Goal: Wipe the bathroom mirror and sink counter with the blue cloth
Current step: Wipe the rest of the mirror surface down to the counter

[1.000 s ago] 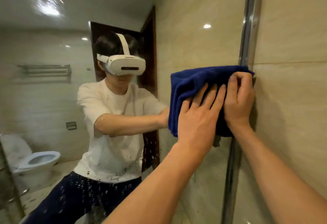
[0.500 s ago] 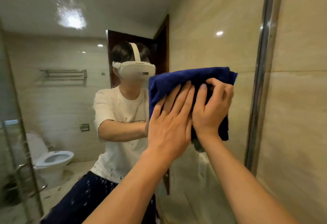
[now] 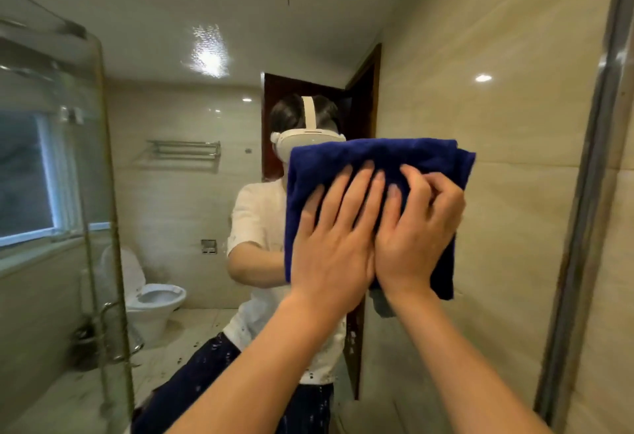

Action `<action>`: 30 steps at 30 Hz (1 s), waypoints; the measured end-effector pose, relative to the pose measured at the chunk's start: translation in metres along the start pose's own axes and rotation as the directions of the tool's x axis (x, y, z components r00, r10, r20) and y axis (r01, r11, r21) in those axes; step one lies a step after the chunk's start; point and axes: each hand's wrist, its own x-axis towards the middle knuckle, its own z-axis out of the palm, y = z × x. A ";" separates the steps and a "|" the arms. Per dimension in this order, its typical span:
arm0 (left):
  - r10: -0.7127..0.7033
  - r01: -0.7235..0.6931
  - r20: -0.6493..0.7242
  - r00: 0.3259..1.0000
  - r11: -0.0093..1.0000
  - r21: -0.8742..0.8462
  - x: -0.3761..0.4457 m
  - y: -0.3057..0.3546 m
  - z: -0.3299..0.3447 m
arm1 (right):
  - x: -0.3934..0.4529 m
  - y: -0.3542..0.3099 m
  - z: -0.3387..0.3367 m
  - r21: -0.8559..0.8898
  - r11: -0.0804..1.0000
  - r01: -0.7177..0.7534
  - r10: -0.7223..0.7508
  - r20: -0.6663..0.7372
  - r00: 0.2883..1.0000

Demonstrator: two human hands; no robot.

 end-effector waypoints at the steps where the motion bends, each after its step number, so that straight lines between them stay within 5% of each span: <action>1: -0.001 0.001 0.009 1.000 1.000 -0.006 -0.001 -0.004 0.000 | -0.002 -0.003 0.001 -0.018 1.000 -0.001 0.001 -0.006 1.000; 9: -0.104 0.083 -0.063 0.993 0.959 -0.270 -0.034 -0.078 -0.025 | -0.048 -0.072 0.021 0.057 0.998 0.000 -0.002 0.039 0.999; 18: -0.200 0.201 -0.071 0.977 0.979 0.017 -0.043 -0.089 -0.022 | -0.056 -0.083 0.025 0.188 0.974 0.126 -0.151 0.129 0.980; 24: -0.029 0.033 -0.061 0.998 0.998 0.056 -0.015 -0.069 -0.014 | -0.034 -0.065 0.024 0.062 0.998 -0.005 0.004 0.011 1.000; 30: -0.123 0.135 -0.092 0.988 0.982 0.131 -0.037 -0.131 -0.029 | -0.052 -0.129 0.047 0.118 0.992 0.036 -0.041 0.043 0.998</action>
